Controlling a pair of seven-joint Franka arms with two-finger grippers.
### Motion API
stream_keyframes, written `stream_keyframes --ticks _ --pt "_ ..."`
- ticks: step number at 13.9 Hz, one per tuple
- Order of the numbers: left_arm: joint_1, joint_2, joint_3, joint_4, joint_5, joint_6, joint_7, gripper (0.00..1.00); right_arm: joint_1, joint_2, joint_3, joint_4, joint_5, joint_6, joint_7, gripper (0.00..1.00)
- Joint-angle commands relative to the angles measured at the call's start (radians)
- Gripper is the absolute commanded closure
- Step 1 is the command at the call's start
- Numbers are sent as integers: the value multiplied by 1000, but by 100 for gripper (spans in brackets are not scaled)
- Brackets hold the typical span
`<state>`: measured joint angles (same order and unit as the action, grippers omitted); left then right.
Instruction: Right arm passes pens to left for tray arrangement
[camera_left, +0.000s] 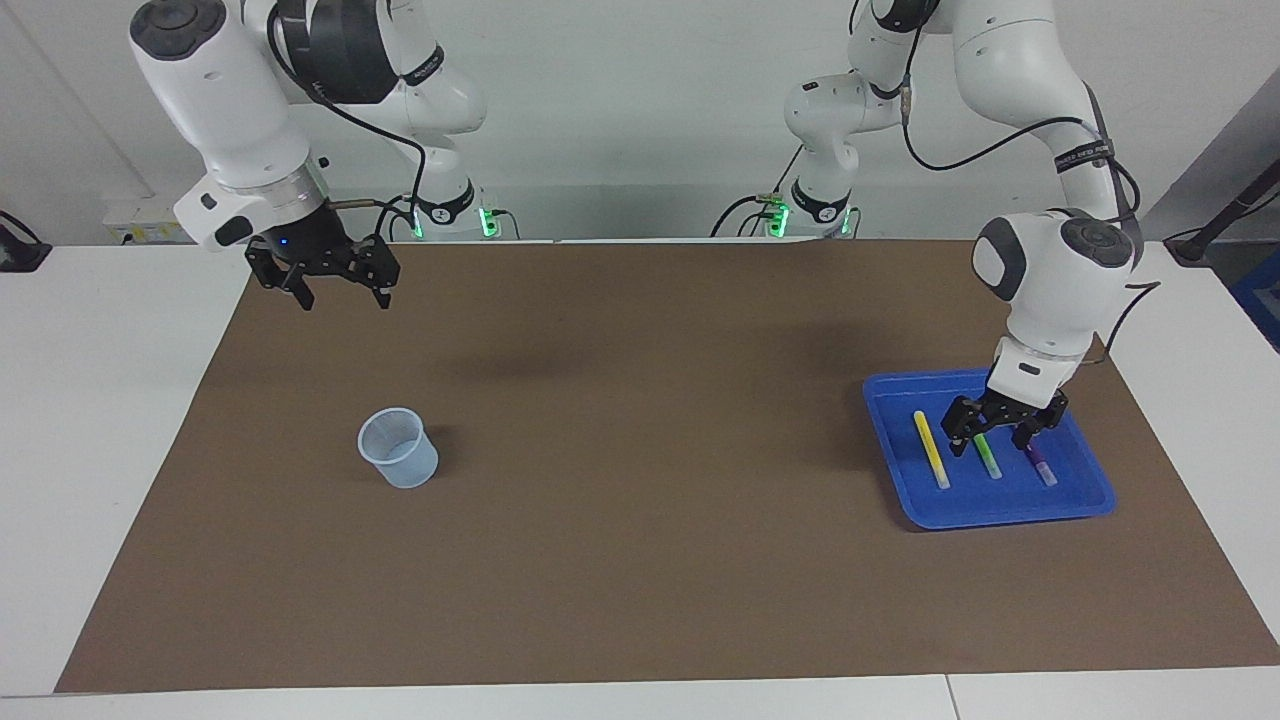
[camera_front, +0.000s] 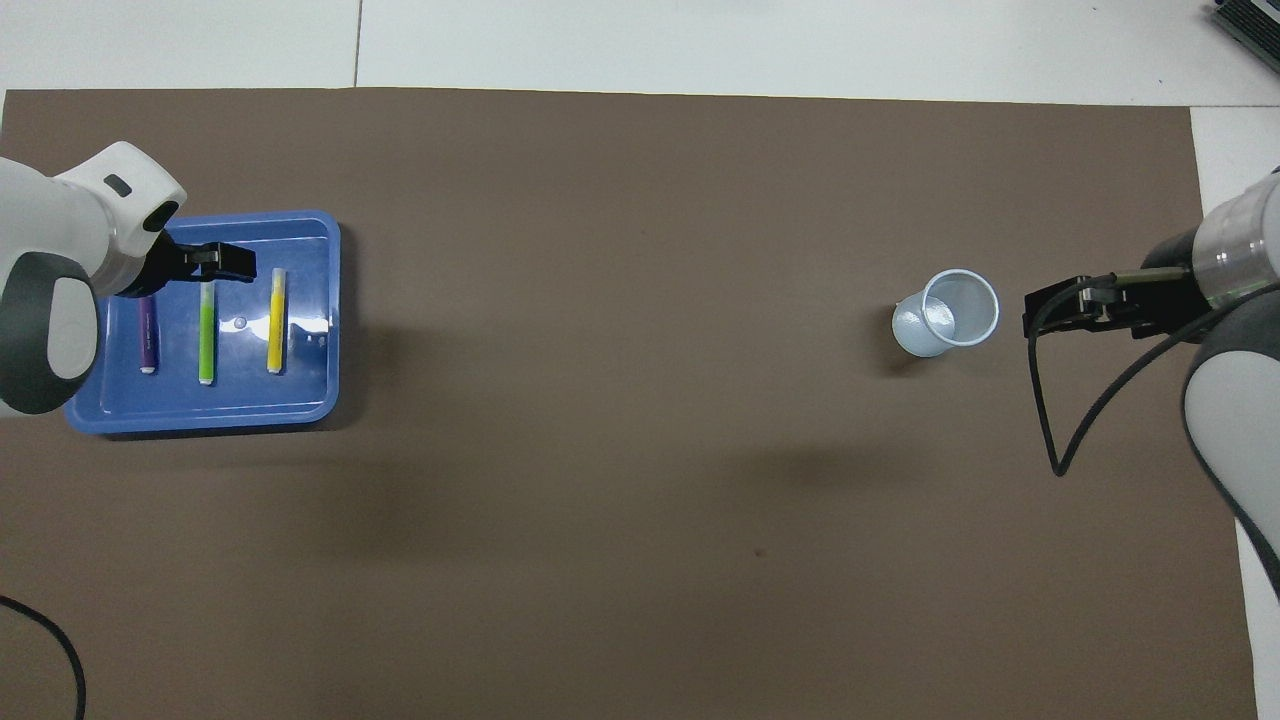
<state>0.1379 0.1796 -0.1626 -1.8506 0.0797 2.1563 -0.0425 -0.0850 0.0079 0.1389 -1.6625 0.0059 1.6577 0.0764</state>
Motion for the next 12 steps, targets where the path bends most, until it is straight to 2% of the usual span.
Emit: stream_keyframes --ticks 1,5,9,12 --pt "-11 -45 -11 10 6 -84 -17 0 -9 -25 8 -23 -1 -6 -24 0" --pt "-21 -71 -3 56 -26 -225 -28 0 -9 -25 10 -22 -1 -7 -26 0" --pt "-60 -185 -1 62 -28 -413 -28 0 -7 -25 10 -22 -1 -7 -24 0" --pt "-54 -212 2 59 -26 -480 -27 0 -7 -25 10 -20 -1 -7 -24 0"
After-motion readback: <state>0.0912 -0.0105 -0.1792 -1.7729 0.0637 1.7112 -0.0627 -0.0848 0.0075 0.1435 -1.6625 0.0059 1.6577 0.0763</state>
